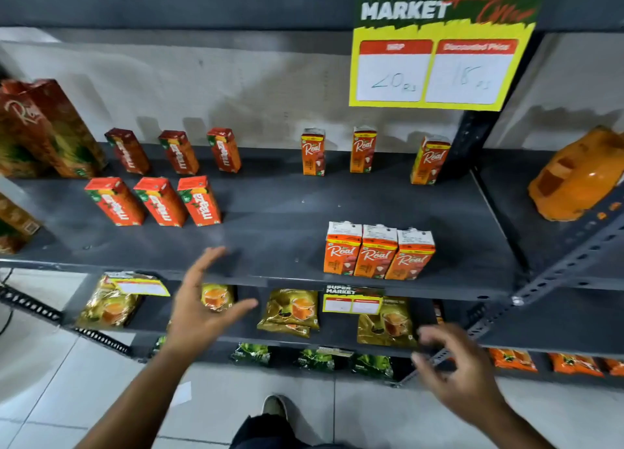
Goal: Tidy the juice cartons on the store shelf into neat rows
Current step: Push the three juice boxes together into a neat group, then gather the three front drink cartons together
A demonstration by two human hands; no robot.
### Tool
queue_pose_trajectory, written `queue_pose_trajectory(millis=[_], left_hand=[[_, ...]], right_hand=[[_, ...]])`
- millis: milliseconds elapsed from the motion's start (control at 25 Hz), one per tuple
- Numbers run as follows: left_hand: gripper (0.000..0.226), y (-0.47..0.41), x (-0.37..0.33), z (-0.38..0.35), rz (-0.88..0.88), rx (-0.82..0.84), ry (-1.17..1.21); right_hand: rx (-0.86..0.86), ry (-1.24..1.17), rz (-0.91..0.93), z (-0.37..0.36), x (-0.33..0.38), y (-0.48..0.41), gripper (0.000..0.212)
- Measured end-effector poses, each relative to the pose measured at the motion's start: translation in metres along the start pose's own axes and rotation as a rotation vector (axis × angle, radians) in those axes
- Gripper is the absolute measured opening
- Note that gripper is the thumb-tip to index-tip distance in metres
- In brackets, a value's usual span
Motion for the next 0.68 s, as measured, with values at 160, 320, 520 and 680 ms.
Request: queue_pose_trajectory(millis=[160, 320, 520, 680], left_hand=[[0.088, -0.017, 0.039, 0.128, 0.06, -0.4, 0.137], [0.085, -0.068, 0.083, 0.201, 0.184, -0.486, 0.247], [0.093, -0.154, 0.133, 0.217, 0.302, -0.136, 0.145], [0.075, -0.188, 0.152, 0.203, 0.3, 0.182, 0.072]], right_hand=[[0.361, -0.078, 0.201, -0.103, 0.069, -0.015, 0.017], [0.297, -0.215, 0.279, -0.157, 0.146, -0.108, 0.026], [0.211, -0.378, -0.014, -0.227, 0.173, -0.243, 0.088], [0.281, -0.245, -0.16, -0.276, 0.156, -0.294, 0.088]])
Point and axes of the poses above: each hand's wrist, its own y-axis away from the middle knuckle, its own z-axis out of the back of the hand, x = y × z, the point moved 10 cm from there along -y, towards the middle knuckle, and after that the axes turned 6 degrees about z, right-handed, at the moved point
